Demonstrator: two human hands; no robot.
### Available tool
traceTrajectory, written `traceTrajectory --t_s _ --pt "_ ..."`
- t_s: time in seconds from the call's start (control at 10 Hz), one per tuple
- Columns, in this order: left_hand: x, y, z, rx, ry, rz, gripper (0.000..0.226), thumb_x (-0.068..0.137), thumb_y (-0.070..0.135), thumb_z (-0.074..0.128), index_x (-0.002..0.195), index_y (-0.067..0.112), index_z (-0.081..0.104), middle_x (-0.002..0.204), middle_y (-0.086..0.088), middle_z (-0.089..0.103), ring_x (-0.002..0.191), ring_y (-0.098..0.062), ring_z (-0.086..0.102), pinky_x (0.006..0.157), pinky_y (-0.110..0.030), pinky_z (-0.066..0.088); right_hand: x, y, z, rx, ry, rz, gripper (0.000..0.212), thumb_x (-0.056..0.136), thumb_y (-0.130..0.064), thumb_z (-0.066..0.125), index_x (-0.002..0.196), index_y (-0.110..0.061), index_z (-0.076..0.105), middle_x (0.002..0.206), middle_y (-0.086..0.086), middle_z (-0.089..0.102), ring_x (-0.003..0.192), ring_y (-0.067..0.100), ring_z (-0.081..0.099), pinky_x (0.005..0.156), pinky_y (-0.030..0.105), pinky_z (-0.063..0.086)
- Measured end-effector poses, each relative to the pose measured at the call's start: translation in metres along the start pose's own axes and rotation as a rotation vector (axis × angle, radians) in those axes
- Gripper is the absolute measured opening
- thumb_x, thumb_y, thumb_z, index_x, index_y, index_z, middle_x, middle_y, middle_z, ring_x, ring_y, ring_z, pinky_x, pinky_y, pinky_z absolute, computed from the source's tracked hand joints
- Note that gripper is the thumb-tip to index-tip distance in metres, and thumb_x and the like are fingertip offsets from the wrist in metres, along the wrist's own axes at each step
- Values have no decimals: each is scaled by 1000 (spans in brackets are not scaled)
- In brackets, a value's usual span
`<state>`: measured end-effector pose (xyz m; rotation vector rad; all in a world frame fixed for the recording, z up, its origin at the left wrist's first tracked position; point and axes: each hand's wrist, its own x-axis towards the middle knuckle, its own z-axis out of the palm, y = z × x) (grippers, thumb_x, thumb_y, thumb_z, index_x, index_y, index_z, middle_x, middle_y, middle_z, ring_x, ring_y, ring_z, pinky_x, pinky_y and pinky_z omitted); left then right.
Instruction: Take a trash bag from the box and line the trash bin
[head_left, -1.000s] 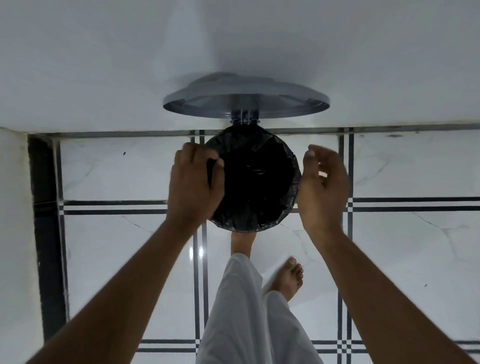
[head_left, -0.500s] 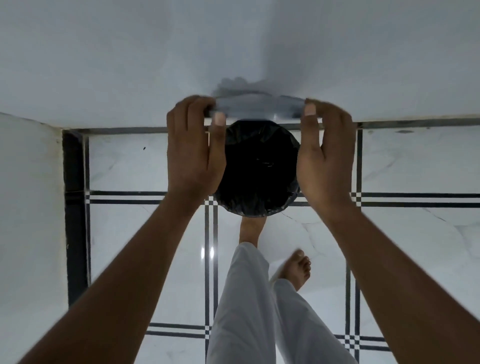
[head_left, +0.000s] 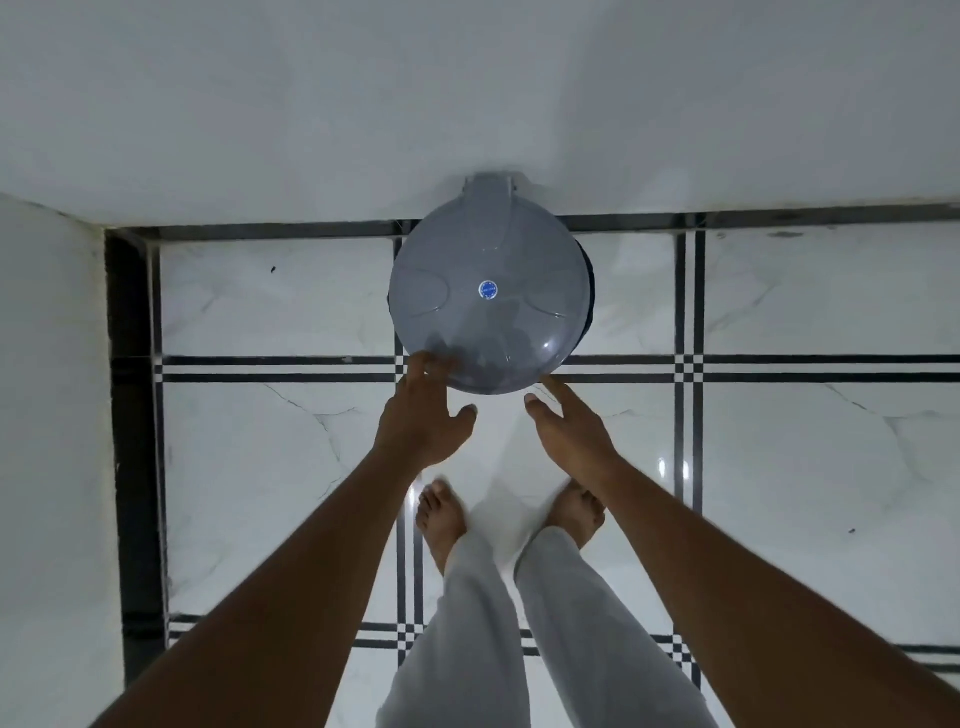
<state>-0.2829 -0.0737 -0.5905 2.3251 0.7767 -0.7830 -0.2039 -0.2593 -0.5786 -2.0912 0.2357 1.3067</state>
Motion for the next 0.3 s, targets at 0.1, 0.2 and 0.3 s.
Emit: traceTrajectory --t_s 0.1,0.2,0.3 --pt "2 2 -13 -128 -45 -44 71 93 42 75 156 25 48 161 -5 43 141 -32 55 113 -49 51 -4 -3 -1 26 43 25 58 112 -51 55 168 -38 46 173 -6 49 157 23 48 120 35 37" --pt "-5 9 -37 -259 -16 2 67 90 50 70 151 27 57 150 -3 60 140 -26 59 114 -45 51 -22 -19 -8 158 112 -12 53 110 -50 61 160 -35 57 163 -9 59 147 18 58 115 31 42" --pt "-29 32 -76 -324 45 33 60 101 36 71 157 20 53 158 -4 56 143 -24 55 117 -40 45 -47 -45 -18 259 188 -98 45 108 -43 65 152 -33 65 153 -9 66 132 13 65 116 30 46"
